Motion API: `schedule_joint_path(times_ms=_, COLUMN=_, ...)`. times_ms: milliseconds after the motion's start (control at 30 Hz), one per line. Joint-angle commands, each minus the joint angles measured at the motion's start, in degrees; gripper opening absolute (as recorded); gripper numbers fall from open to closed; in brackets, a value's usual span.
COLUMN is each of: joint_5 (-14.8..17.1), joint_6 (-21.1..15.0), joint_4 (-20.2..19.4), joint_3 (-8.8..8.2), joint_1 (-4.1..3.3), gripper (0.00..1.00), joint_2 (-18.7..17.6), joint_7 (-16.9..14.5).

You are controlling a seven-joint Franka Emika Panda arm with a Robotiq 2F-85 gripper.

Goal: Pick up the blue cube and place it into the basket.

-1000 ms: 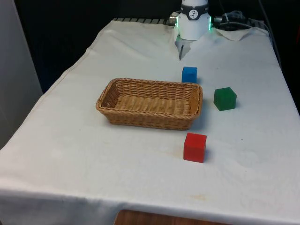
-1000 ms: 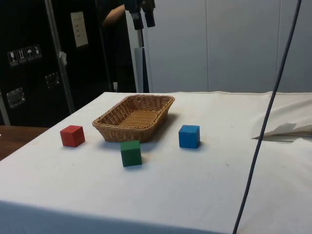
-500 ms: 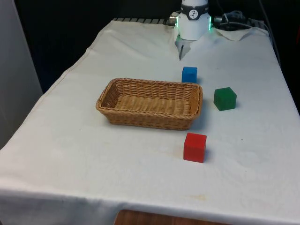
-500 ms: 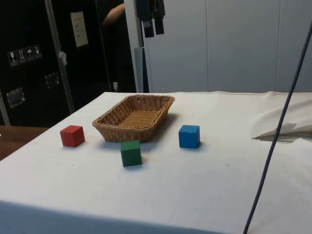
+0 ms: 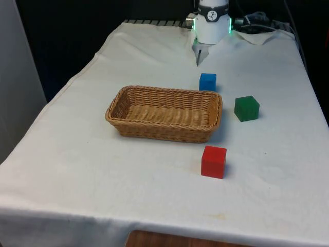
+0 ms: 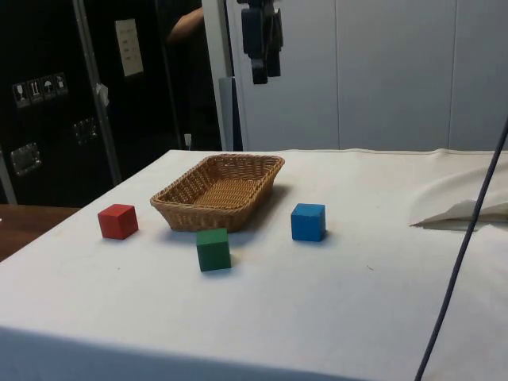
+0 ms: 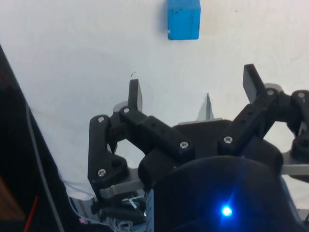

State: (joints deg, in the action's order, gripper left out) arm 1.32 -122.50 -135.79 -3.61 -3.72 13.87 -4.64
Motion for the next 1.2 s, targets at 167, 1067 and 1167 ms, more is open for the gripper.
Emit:
schedule_joint_path(times_ms=167, joint_5=-2.01, joint_6=-2.18, joint_4=-2.12, joint_3=0.57, joint_1=0.11, gripper=1.0, joint_2=0.74, joint_7=1.09)
schedule_joint_path(times_ms=1067, joint_5=-6.25, joint_6=-15.07, joint_4=-12.72, joint_3=1.78, joint_1=0.23, gripper=1.0, joint_2=1.49, joint_7=4.24)
schedule_joint_path(times_ms=1167, joint_5=-6.19, joint_6=-16.96, joint_4=-14.21, joint_3=1.78, joint_1=0.23, gripper=1.0, joint_2=1.6, joint_7=4.18)
